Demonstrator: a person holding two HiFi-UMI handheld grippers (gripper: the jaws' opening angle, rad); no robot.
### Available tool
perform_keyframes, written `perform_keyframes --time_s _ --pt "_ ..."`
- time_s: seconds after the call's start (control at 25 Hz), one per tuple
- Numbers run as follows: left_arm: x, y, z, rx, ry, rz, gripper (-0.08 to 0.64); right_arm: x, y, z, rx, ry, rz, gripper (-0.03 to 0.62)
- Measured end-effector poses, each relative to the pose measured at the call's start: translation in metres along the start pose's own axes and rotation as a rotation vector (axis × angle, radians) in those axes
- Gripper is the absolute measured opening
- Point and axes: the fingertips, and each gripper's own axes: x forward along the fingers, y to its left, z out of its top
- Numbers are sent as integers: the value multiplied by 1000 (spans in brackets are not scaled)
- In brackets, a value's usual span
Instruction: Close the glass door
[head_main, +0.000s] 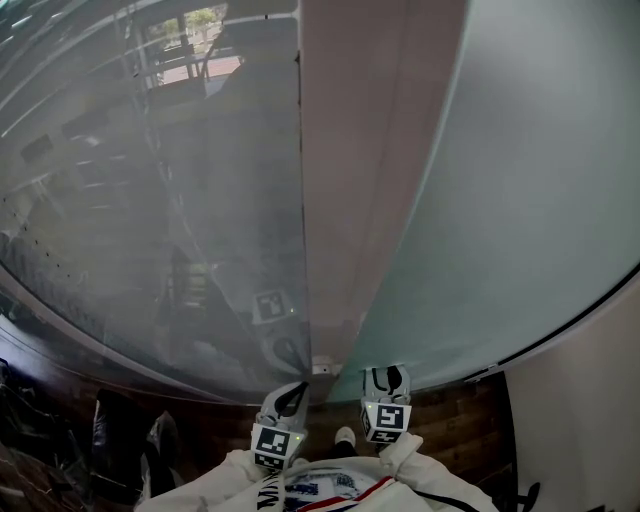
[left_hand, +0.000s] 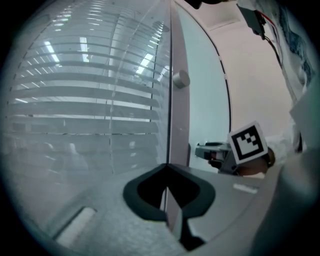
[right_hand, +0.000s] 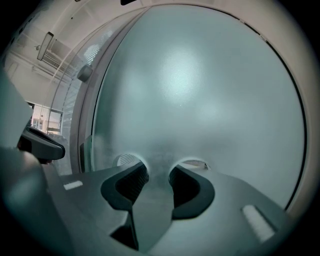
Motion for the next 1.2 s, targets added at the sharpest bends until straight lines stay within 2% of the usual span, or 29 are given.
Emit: perform_keyframes --time_s 1.2 --pt "1 -2 -3 -18 4 18 2 15 7 13 -25 -21 8 144"
